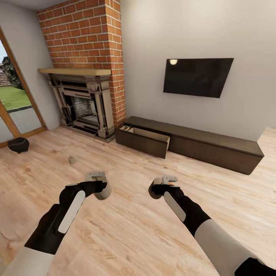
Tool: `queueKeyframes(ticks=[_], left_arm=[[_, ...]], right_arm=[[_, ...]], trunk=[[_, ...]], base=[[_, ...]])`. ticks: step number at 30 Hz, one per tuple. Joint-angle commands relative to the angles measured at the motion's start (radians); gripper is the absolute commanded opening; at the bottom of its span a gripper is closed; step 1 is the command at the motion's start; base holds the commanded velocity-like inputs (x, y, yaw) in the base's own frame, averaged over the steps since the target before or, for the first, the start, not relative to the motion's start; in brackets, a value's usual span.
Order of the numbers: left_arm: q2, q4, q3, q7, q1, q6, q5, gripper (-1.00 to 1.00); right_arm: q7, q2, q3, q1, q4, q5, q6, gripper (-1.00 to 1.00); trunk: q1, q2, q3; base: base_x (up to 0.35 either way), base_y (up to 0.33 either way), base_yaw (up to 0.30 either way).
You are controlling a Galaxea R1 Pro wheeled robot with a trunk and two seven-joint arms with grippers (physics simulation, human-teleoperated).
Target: Place each of the two pumpkins and all three candles from the living room inside a cabinet in the living room (use any cabinet), then make sure every cabinet is closed, and position the cauldron so it is next to a table in the living room.
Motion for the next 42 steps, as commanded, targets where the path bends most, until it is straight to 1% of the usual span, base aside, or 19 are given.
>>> queueKeyframes(ticks=[1, 6, 24, 33, 42], left_arm=[[0.000, 0.000, 0.000, -0.002, 0.000, 0.000, -0.001, -1.00], [0.000, 0.000, 0.000, -0.002, 0.000, 0.000, -0.001, -1.00], [0.000, 0.001, 0.000, -0.002, 0.000, 0.000, -0.001, -1.00], [0.002, 0.000, 0.002, -0.002, 0.000, 0.000, -0.001, -1.00], [0.003, 0.000, 0.002, -0.002, 0.000, 0.000, -0.001, -1.00]], right_arm=[[0.000, 0.000, 0.000, 0.000, 0.000, 0.002, 0.001, -1.00], [0.000, 0.001, 0.000, 0.000, 0.000, 0.002, 0.003, -1.00], [0.001, 0.002, 0.001, 0.000, 0.001, 0.002, 0.003, -1.00], [0.001, 0.003, 0.001, 0.000, 0.001, 0.002, 0.002, -1.00], [0.001, 0.003, 0.001, 0.000, 0.001, 0.002, 0.002, -1.00]], trunk=[[0.000, 0.000, 0.000], [0.000, 0.000, 0.001], [0.000, 0.000, 0.001], [0.000, 0.000, 0.001], [0.000, 0.000, 0.001]], base=[[0.334, 0.000, -0.279], [0.334, 0.000, -0.157], [0.334, 0.003, -0.003], [0.326, 0.126, 0.000], [0.267, 0.223, 0.000]])
